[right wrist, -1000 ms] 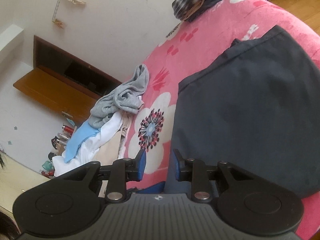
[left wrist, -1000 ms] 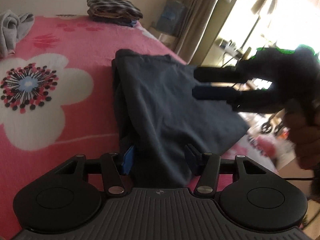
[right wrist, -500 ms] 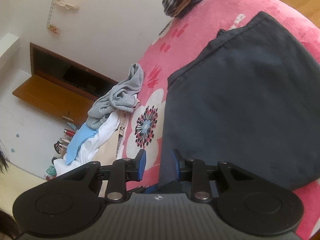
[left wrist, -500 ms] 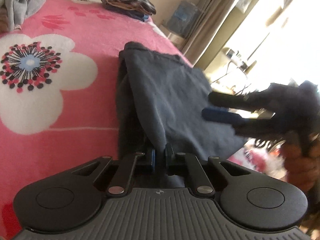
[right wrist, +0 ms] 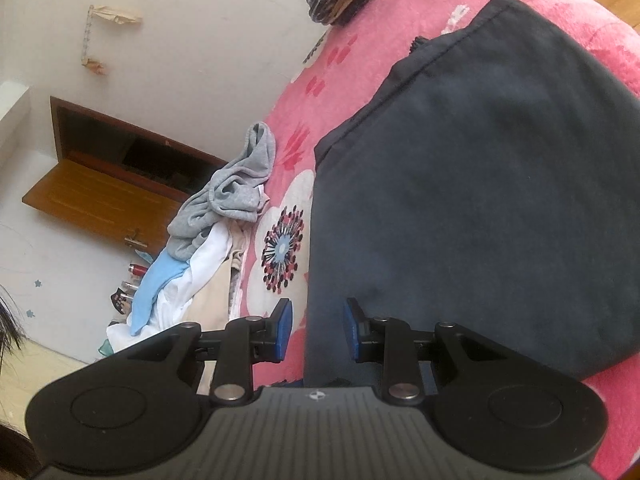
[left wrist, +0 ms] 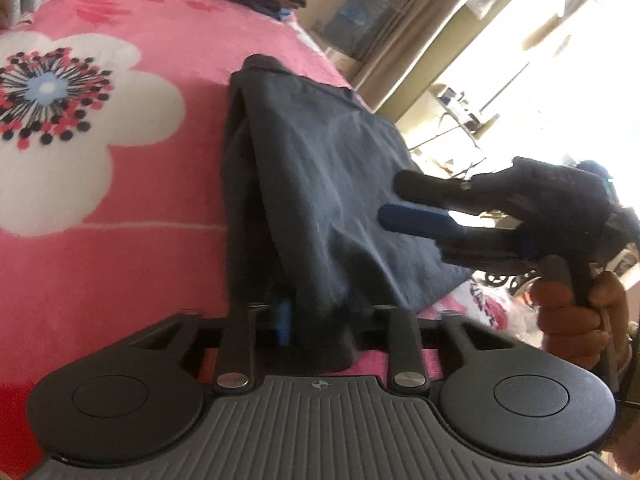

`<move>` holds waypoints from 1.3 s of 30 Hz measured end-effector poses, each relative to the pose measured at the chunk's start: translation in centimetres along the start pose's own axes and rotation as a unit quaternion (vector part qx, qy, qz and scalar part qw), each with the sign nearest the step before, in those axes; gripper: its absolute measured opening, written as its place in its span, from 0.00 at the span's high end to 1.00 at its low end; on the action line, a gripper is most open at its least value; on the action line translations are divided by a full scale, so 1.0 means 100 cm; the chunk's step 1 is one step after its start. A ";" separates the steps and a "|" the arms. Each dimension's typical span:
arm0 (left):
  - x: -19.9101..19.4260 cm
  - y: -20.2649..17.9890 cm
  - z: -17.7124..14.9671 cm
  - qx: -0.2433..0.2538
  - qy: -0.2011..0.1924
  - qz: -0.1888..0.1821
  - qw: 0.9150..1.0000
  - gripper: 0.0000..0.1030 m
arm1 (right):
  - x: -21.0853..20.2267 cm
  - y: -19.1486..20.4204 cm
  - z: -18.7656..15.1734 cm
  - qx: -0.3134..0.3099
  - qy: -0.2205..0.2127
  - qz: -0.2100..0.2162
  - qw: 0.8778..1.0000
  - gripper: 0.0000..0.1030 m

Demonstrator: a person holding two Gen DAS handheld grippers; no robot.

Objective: Fold clothes

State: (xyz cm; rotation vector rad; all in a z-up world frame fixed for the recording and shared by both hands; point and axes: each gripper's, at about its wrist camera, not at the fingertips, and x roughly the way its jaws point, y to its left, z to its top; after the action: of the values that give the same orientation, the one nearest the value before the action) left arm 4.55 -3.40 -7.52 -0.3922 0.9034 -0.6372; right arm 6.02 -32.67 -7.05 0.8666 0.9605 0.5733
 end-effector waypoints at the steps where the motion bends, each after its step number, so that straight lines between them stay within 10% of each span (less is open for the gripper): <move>1: -0.001 0.005 0.002 -0.017 0.000 -0.023 1.000 0.91 | 0.001 0.000 0.000 0.000 0.001 -0.001 1.000 0.70; 7: 0.008 0.046 -0.003 -0.161 0.030 -0.079 0.983 0.79 | 0.004 -0.004 0.000 0.006 0.004 -0.003 1.000 0.71; 12: 0.007 0.040 -0.005 -0.136 0.027 -0.091 0.986 0.69 | 0.005 -0.006 0.000 0.013 0.005 -0.003 1.000 0.70; 17: 0.009 0.033 -0.006 -0.111 0.025 -0.115 0.987 0.89 | 0.006 -0.006 -0.001 0.014 0.007 -0.002 1.000 0.70; 24: 0.018 0.067 -0.017 -0.214 0.062 -0.137 0.965 0.81 | 0.003 -0.005 -0.002 0.013 0.005 -0.007 1.000 0.70; 39: 0.004 0.047 -0.015 -0.154 0.046 -0.080 0.984 0.72 | 0.076 0.000 0.011 -0.086 0.048 -0.061 0.993 0.75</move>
State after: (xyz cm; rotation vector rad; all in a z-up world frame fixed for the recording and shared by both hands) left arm 5.12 -0.18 -11.28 -0.7233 1.0705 -0.6680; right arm 10.57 -27.37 -10.26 0.6273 1.0274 0.5876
